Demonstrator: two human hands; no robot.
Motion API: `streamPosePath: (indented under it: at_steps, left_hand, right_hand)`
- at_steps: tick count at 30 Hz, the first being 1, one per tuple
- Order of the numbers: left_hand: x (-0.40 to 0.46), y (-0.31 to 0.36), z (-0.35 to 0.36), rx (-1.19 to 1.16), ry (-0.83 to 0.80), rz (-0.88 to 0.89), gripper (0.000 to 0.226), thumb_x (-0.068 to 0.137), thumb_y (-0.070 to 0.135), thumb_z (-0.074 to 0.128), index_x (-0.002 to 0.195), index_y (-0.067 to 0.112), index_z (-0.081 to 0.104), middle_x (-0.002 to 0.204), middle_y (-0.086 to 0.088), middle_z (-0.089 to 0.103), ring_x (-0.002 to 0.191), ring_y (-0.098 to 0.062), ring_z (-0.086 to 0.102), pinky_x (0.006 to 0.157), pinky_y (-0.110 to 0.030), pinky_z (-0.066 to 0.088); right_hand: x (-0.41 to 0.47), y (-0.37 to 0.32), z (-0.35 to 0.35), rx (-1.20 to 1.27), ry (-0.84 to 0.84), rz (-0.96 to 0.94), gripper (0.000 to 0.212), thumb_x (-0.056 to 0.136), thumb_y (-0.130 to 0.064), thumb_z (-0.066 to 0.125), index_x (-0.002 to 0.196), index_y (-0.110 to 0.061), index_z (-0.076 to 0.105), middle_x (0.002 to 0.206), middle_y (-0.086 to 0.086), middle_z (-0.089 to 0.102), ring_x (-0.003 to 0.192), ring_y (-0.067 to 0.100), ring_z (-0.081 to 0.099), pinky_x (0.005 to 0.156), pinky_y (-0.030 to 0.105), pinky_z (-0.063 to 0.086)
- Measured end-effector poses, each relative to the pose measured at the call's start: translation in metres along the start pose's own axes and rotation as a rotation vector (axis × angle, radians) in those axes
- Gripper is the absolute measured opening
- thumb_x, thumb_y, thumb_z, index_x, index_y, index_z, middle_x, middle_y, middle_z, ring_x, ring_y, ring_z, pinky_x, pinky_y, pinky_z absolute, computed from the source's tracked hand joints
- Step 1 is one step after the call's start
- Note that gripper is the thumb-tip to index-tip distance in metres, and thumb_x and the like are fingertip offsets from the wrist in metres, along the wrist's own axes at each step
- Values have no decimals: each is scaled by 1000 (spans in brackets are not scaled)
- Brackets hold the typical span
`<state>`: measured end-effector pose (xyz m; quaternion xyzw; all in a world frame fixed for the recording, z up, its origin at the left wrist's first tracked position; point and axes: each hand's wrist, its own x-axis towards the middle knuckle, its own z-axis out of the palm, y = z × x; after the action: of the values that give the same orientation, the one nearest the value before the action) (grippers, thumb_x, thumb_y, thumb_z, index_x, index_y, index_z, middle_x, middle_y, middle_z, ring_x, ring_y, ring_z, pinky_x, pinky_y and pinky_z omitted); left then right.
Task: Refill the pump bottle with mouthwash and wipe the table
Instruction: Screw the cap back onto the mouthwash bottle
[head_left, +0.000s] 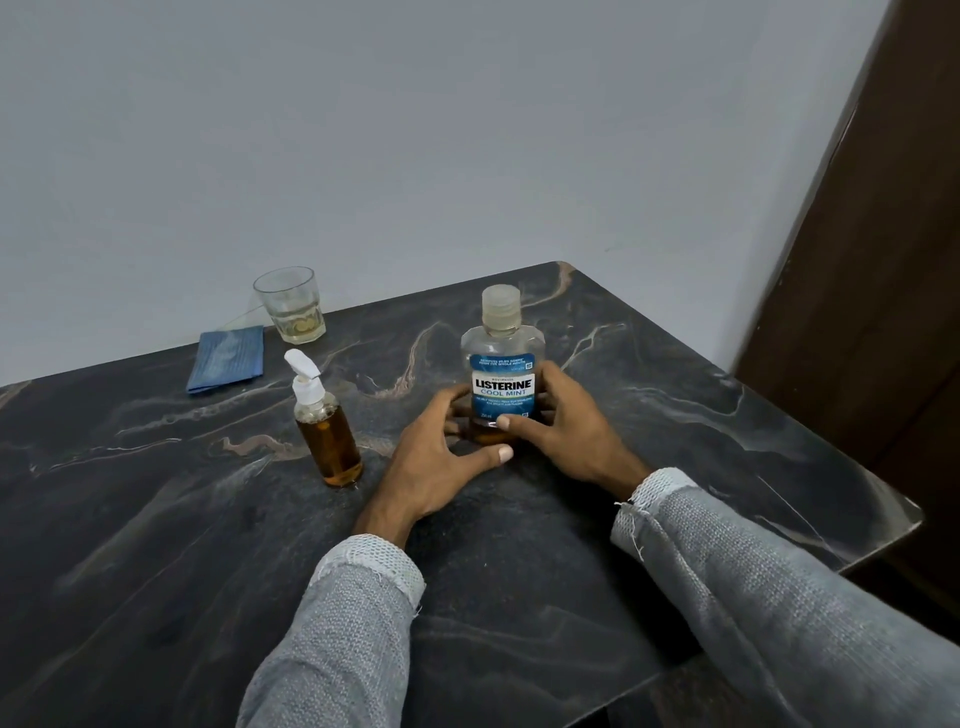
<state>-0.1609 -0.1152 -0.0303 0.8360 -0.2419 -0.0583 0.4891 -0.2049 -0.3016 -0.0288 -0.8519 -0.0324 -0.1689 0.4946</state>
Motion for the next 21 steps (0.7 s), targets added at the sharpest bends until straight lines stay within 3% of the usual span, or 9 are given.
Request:
streamPosePath:
  at_steps: [6, 15, 21]
  left_hand:
    - [0, -3, 5, 60, 124, 2, 77, 71, 53, 77, 136, 33, 42, 121, 11, 56, 102, 0, 55, 79, -15, 41]
    - [0, -8, 6, 90, 156, 31, 68, 77, 48, 74, 135, 31, 44, 122, 9, 55, 105, -5, 55, 87, -25, 45]
    - [-1, -7, 6, 102, 163, 34, 68, 77, 48, 74, 135, 29, 44, 121, 9, 55, 105, -4, 55, 89, -26, 46]
  right_hand:
    - [2, 16, -24, -8, 221, 72, 43, 79, -26, 79, 108, -29, 48, 100, -23, 60, 90, -19, 57, 70, 1, 44]
    - [23, 42, -67, -131, 371, 155, 47, 80, -34, 77, 111, -28, 42, 112, -11, 55, 93, -2, 55, 63, -4, 39]
    - [33, 54, -76, -150, 417, 180, 48, 79, -35, 78, 109, -27, 41, 115, -6, 56, 98, 5, 56, 68, 4, 38]
